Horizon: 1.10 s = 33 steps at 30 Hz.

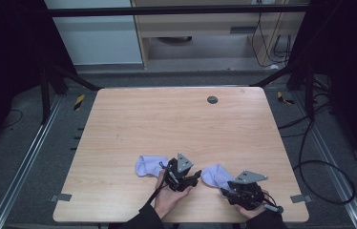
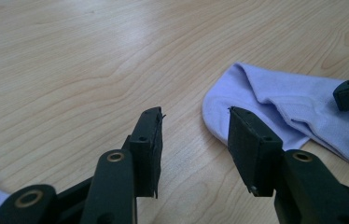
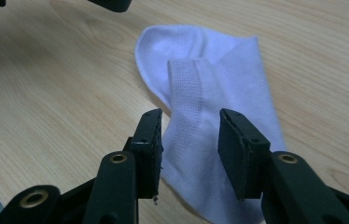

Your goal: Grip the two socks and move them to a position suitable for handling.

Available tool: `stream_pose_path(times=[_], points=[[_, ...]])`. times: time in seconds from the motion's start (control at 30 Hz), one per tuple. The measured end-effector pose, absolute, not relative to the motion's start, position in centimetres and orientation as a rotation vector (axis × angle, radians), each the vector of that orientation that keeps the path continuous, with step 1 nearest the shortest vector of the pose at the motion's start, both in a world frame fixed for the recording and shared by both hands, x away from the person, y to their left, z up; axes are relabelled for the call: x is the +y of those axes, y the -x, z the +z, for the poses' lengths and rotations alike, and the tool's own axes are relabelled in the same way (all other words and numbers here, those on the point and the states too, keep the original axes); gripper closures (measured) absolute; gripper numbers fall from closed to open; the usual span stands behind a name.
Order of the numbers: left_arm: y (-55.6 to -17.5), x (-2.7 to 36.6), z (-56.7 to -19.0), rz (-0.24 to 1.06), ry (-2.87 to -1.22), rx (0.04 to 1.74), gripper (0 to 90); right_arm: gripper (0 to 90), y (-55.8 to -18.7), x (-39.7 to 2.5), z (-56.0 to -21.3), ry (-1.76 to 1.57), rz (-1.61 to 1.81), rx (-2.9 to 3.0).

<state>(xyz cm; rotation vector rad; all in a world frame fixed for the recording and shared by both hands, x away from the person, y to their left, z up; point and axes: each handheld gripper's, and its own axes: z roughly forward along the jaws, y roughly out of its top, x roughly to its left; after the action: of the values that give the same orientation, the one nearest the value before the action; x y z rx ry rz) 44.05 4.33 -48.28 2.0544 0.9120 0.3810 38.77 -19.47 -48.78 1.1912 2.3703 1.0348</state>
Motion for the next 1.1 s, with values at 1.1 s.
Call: stream_pose_path(times=[1.1], points=[[-44.5,1.5,-50.1,0.318,-2.127,0.970,74.1,78.1,-38.7,-19.0,-49.5,-1.186,1.020,2.466]])
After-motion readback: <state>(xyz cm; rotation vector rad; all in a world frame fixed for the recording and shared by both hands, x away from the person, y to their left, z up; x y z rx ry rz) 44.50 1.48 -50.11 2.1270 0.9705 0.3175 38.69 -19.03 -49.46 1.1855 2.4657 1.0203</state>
